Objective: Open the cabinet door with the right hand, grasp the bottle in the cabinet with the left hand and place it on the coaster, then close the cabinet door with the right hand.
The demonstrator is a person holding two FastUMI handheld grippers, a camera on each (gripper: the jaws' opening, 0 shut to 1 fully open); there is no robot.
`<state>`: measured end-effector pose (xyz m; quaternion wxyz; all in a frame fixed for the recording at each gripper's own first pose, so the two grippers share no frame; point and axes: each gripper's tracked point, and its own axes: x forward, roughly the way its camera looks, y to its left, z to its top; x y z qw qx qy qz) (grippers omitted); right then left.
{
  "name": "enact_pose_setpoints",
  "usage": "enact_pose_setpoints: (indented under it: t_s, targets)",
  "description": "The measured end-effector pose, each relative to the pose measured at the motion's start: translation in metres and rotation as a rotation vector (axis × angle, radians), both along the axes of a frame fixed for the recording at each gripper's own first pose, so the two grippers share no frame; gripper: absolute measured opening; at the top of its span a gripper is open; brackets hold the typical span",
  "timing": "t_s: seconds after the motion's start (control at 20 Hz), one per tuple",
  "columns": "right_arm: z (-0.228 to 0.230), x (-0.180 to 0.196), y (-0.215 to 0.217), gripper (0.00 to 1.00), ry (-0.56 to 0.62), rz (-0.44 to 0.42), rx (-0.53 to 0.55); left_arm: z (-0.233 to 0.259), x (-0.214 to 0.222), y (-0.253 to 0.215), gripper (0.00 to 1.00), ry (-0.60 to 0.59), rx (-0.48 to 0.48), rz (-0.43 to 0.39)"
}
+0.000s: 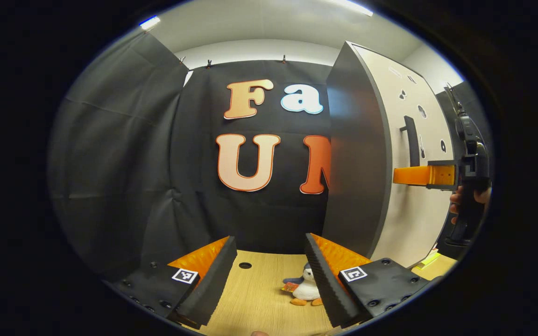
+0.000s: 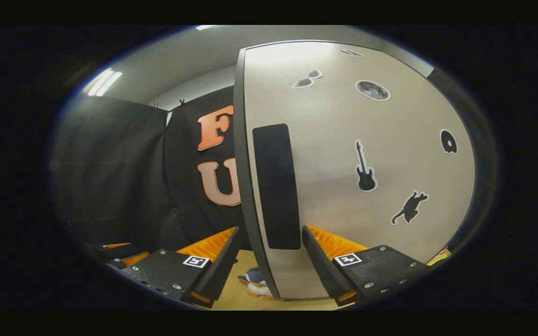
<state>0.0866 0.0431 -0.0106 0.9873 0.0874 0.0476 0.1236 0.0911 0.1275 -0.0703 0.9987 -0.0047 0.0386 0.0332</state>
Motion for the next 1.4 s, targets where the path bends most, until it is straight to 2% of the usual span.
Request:
enact_pose_setpoints:
  t_s: [0.2,0.4,0.5,0.55,0.6,0.65,1.15,1.4]
  targets:
    - [-0.003,-0.001,-0.005,0.86,0.004,-0.020,-0.019,0.004,-0.015,-0.001,0.95,0.003,0.002,0.022]
    - [0.005,-0.022,-0.017,0.87,-0.013,-0.026,0.000,0.010,-0.032,-0.007,0.95,0.002,0.002,0.041]
    - [0.009,-0.038,-0.031,0.88,-0.017,-0.041,-0.004,0.016,-0.040,-0.011,0.95,-0.007,0.012,0.055]
    - [0.011,-0.049,-0.038,0.84,-0.018,-0.049,-0.009,0.019,-0.044,-0.015,0.95,-0.012,0.016,0.059]
    - [0.013,-0.058,-0.046,0.89,-0.022,-0.060,-0.013,0.023,-0.048,-0.020,0.95,-0.019,0.018,0.060]
    - [0.015,-0.067,-0.054,0.90,-0.022,-0.068,-0.016,0.027,-0.051,-0.026,0.95,-0.023,0.021,0.059]
    - [0.027,-0.171,-0.142,0.92,-0.064,-0.145,-0.095,0.059,-0.099,-0.109,0.95,-0.067,0.029,0.020]
    - [0.026,-0.212,-0.166,0.92,-0.067,-0.142,-0.124,0.065,-0.123,-0.140,0.95,-0.061,0.002,0.014]
